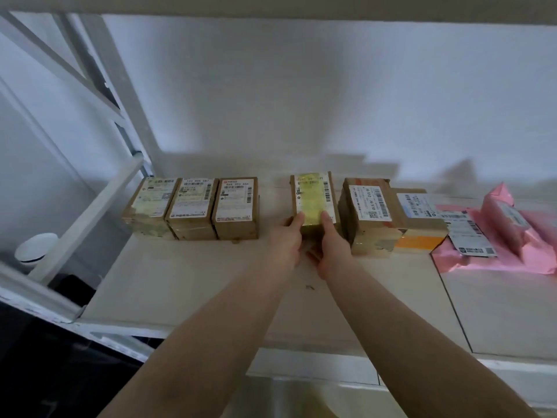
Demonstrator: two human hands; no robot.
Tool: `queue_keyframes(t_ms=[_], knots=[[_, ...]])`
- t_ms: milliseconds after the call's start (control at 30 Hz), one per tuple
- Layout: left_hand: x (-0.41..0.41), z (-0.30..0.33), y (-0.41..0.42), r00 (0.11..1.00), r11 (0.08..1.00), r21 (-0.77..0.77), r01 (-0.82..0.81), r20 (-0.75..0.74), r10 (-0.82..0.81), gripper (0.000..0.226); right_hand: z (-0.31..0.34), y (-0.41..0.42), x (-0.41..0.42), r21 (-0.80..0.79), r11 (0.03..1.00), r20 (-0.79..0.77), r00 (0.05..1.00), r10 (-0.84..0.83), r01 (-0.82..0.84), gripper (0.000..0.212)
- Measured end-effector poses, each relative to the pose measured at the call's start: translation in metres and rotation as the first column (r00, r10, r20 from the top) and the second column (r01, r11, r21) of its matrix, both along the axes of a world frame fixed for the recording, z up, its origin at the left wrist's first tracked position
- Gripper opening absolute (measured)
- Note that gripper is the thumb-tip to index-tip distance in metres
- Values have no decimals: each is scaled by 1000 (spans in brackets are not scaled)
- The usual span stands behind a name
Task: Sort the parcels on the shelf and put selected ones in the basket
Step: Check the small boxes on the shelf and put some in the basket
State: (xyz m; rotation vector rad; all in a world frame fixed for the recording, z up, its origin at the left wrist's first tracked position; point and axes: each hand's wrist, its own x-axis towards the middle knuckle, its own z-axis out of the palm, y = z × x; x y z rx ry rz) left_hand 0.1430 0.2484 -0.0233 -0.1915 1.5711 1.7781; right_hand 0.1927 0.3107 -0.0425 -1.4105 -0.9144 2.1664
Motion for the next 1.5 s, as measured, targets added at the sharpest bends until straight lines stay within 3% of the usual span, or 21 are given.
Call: queue_keyframes(t_ms=[167,367,533,733,1000,1500], knots=[[-3,0,-11,992,995,10,-98,-73,98,29,5,-13,1,17,999,-137,990,35,-33,33],[-4,5,-27,984,975,155,-158,-56,168,31,4,-19,0,58,994,-212,971,107,-97,20],[-3,1,-34,985,958,252,-137,-64,157,44,0,-24,0,96,990,-282,951,125,-102,38],[-4,-10,-40,988,961,261,-96,-94,124,64,-4,-27,6,120,987,-341,930,140,-105,40],[1,-12,-48,982,941,339,-22,-168,84,38,-11,-32,12,116,989,-415,900,130,-89,50],[-1,-12,-50,976,940,340,-1,-203,75,30,-13,-33,10,108,991,-426,897,120,-81,49]])
